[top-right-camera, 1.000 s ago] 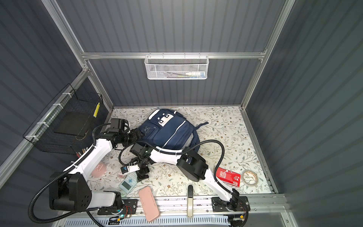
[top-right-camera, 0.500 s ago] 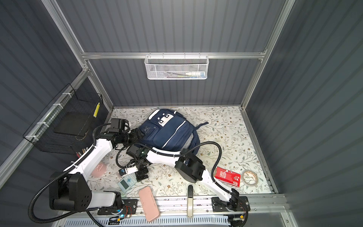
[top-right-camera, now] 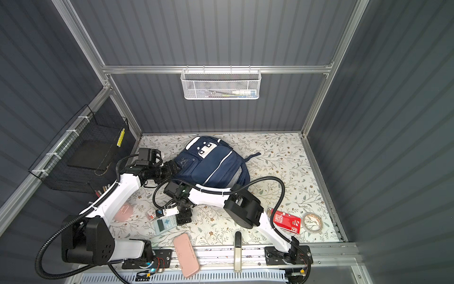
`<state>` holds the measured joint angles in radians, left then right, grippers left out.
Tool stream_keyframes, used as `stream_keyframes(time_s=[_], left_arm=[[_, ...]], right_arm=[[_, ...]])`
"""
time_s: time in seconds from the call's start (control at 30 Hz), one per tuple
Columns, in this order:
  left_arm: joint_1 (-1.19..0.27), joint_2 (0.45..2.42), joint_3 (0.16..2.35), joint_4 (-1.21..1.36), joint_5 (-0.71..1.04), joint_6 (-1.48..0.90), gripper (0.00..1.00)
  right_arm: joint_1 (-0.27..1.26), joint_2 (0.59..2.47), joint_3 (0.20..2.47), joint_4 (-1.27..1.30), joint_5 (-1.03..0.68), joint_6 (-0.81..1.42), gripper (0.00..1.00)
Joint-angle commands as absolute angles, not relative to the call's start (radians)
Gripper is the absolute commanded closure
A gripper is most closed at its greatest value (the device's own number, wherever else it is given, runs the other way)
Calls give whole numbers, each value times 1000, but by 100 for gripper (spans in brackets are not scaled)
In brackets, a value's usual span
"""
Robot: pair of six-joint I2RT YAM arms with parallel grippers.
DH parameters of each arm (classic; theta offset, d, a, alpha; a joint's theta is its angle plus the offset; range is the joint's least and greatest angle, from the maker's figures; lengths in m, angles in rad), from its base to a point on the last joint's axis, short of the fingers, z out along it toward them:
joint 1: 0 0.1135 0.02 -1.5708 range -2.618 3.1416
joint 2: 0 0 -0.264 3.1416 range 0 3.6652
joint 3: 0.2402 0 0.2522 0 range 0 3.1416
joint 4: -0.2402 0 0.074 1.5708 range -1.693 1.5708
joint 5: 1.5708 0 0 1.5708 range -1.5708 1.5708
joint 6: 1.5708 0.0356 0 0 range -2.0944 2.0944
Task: Pack the student bag
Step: 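Grasp the light blue calculator at its lower end with the right gripper, then lift the calculator with the right gripper while left grips the backpack flap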
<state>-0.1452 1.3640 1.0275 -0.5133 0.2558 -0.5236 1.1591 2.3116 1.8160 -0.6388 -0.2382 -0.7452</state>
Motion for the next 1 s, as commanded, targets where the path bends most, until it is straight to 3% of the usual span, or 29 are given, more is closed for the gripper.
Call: stream_keyframes(time_s=[0.0, 0.37, 0.47, 0.8, 0.97], left_arm=[[-149, 1353, 1031, -502, 275, -520, 11], [-149, 1368, 1016, -470, 306, -536, 11], [-149, 1371, 1012, -460, 315, -544, 11], [-149, 1351, 1015, -478, 311, -541, 11], [-149, 1352, 1015, -481, 316, -538, 11]], right_arm=[[1137, 2298, 1664, -717, -125, -645, 12], [1076, 2092, 1334, -742, -97, -333, 11], [1084, 2064, 1301, -673, -109, -320, 1], [1104, 2211, 1513, -630, -173, -354, 1], [1103, 2212, 1506, -667, -155, -372, 4]])
